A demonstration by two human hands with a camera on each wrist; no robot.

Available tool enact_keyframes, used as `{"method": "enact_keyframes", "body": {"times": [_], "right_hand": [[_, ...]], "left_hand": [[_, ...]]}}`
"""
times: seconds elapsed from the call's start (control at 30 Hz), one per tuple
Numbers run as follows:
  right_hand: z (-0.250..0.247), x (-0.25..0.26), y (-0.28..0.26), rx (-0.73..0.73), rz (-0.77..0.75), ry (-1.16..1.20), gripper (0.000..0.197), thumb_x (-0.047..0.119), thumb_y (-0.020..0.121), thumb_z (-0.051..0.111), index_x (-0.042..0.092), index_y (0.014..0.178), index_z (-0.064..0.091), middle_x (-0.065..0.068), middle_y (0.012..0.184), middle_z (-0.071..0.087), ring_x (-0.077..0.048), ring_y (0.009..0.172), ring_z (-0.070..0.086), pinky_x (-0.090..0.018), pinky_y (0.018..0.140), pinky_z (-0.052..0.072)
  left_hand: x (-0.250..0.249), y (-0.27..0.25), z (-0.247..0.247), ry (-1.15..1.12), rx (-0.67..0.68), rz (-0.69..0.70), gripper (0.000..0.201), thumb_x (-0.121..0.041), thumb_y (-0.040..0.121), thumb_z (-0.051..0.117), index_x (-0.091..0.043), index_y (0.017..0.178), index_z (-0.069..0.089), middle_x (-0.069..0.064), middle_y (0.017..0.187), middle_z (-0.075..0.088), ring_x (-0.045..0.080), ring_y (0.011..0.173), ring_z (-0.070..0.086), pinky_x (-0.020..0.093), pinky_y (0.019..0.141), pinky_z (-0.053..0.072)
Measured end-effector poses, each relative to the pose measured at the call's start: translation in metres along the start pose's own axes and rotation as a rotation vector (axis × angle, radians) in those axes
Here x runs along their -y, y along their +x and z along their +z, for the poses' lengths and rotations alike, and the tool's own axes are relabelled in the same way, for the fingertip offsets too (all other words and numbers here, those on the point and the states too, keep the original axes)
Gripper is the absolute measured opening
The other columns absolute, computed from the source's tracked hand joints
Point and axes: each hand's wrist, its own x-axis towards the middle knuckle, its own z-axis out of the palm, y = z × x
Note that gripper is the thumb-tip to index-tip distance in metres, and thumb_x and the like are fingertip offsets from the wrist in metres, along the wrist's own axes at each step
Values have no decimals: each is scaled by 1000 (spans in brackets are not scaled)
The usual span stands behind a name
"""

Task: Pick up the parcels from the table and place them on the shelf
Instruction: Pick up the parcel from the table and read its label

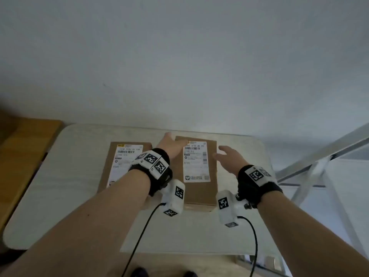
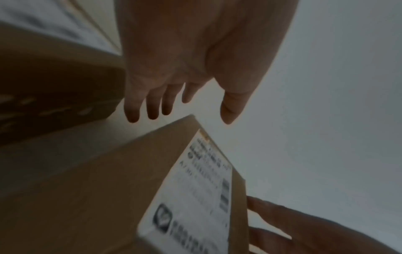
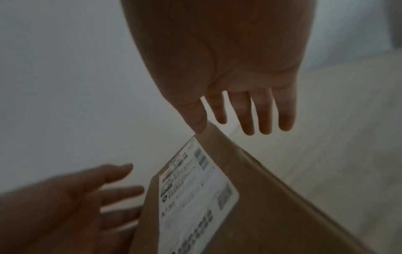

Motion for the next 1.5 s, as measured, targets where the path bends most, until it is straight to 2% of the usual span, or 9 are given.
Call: {"method": "enact_keyframes", "body": {"times": [0.17,0.27,0.37,0.47,0.63,0.83,0.97,1.17,1.5], "right_hand": [[21,-25,3,140,197,454,40,34,96,47,15,131,53,-7,133,58,-29,121,53,-47,102,44],[27,-30,-6,142,211,619,27,31,98,45,17,118,57,-5,116,64,-22,103,59,-38,86,48],[29,-30,-15,121,184,696,32,28,99,46,18,127,57,-3,110,65,-19,94,59,-32,72,48],[26,-24,-26,57,113,761,40,25,98,49,19,137,52,1,106,66,-18,95,60,-31,70,47],[8,3,-60,-48,-73,853,37,21,98,49,20,134,57,5,104,70,-11,92,63,-28,74,47],[-13,39,-115,-90,-288,975,34,19,97,51,22,130,60,9,101,73,-7,94,66,-27,77,50],[-24,62,-155,-102,-421,984,36,18,97,52,22,132,60,7,108,74,-10,100,66,-28,83,50],[-36,87,-198,-87,-565,1012,36,13,95,53,20,130,62,-1,120,72,-14,110,65,-34,94,48],[-30,101,-227,-35,-678,1025,36,10,93,54,19,126,64,-1,119,72,-14,107,66,-34,92,50]], "left_hand": [[27,7,12,-90,84,-127,77,-44,89,54,-12,153,24,11,154,38,31,136,41,45,108,37],[35,2,13,-195,161,-132,58,-42,92,52,-12,141,45,7,140,56,27,124,54,36,86,42],[34,-10,12,-292,161,-110,47,-34,96,51,-12,137,51,6,133,62,21,105,61,31,75,43],[26,-30,6,-419,130,-54,37,-31,97,49,-15,130,54,-1,118,66,9,86,60,28,61,41],[9,-67,-17,-601,69,19,16,-30,99,44,-29,105,59,-11,99,64,10,93,56,39,89,43],[-14,-124,-53,-730,11,229,24,-32,97,46,-35,109,66,-14,87,67,8,82,57,27,64,42],[-24,-159,-79,-754,-37,368,32,-30,98,46,-35,126,60,-15,97,70,10,94,60,29,71,44],[-34,-202,-105,-770,-74,534,26,-28,99,45,-41,114,62,-21,89,74,7,93,62,29,76,47],[-29,-237,-126,-802,-122,676,28,-25,99,44,-38,115,62,-19,85,74,6,88,63,27,71,45]]}}
